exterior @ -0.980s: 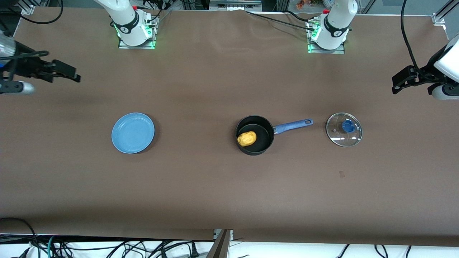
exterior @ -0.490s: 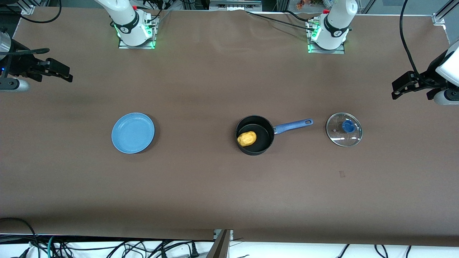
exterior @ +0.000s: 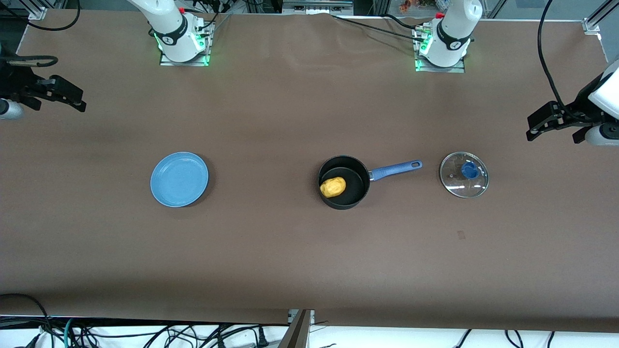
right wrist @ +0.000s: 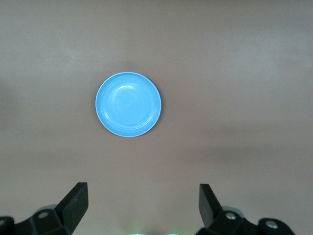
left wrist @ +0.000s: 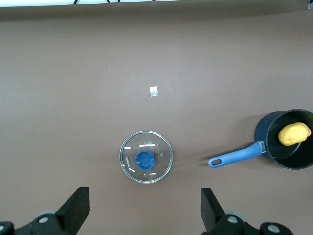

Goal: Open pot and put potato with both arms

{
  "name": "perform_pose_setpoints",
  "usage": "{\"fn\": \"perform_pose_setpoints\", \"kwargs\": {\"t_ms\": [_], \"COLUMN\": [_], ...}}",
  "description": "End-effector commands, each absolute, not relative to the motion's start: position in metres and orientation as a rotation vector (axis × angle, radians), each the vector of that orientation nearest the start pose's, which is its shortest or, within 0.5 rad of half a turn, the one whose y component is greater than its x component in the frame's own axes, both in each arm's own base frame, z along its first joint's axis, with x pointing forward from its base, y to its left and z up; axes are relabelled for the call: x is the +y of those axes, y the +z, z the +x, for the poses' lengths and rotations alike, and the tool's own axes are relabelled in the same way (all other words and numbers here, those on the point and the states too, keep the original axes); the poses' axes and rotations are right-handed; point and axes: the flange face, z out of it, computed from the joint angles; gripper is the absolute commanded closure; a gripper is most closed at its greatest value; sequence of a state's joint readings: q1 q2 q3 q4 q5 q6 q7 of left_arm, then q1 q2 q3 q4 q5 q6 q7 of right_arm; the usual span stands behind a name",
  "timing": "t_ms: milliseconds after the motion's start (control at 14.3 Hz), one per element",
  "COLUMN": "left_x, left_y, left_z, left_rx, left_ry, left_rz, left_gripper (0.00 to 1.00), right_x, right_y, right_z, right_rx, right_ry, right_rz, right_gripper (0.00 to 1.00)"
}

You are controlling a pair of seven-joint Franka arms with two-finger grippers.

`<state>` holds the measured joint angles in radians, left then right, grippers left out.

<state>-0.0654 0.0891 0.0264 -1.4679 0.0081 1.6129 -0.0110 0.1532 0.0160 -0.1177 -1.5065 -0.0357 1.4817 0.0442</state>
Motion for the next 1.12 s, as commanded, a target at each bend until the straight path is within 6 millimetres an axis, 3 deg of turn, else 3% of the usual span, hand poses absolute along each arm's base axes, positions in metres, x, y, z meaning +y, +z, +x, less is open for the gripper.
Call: {"fn": "perform_pose_setpoints", "kwargs": {"t_ms": [0,280,420,630,1050], "left_x": [-0.019,-0.022,-0.025,-0.019,-0.027], "left_y": [0.633,0.637,0.639,0.657,0.637], "left_z": [0.577,0.575,0.574,0.568,0.575], "left_rx": [0.072,0.075,0.072,0.066,0.082], "left_ry": [-0.126,-0.128,-0.131,-0.165,-0.106], "left_rz": [-3.161,-3.162,-3.163,-3.159,-3.161], "left_gripper": [0.0,0.0,0.0,0.0,0.0], "right_x": [0.019,0.02,0.038,0.041,0.034], "right_y": [0.645,0.645,0.646,0.647,0.647], "right_z": [0.552,0.551,0.549,0.548,0.547], "right_rx": [0.01,0.009,-0.03,-0.04,-0.02], "right_ry": [0.042,0.045,0.048,0.048,0.061], "right_rz": [-3.205,-3.194,-3.195,-3.193,-3.192], "right_gripper": [0.0,0.0,0.0,0.0,0.0]}}
